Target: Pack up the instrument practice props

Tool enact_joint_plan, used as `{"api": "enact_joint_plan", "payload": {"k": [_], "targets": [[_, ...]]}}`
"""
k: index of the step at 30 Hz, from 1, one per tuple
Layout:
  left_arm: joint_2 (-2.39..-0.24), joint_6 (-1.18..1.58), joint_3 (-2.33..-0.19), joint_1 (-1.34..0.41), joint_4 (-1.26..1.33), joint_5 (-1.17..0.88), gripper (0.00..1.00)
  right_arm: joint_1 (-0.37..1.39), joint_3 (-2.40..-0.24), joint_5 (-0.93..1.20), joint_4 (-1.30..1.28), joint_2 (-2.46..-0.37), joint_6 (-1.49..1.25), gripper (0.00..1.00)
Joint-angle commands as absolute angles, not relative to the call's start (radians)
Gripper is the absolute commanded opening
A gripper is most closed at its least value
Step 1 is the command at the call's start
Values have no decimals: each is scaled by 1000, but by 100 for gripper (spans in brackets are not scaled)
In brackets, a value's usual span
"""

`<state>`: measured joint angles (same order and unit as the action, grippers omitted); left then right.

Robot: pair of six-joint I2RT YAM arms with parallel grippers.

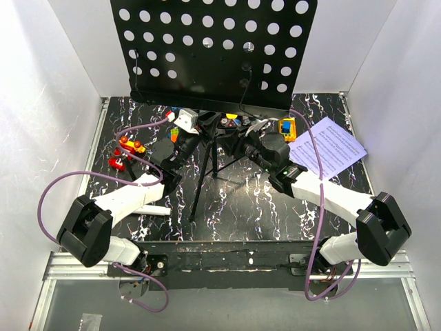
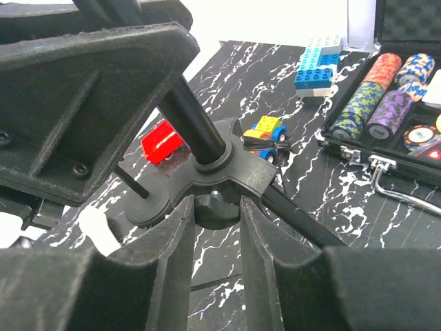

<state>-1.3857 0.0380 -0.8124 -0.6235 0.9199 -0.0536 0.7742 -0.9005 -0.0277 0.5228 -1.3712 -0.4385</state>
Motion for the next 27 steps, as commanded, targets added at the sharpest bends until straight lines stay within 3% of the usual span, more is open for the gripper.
{"api": "enact_joint_plan", "payload": {"k": [1,13,19,27], "targets": [[-1345,51,-807,-629,882,-106,0,811,-914,-38,617,-1381,-272,1],[-1342,52,-793,-629,873,-95,0,1002,-795,-314,949,-1463,599,1],[-1350,58,-784,-629,876,-95,0,1054,-730,-345,1114,-1523,998,1],[-1367,63,-776,-629,888,-80,0,1065,-707,-383,1091,-1464,994,1]]}}
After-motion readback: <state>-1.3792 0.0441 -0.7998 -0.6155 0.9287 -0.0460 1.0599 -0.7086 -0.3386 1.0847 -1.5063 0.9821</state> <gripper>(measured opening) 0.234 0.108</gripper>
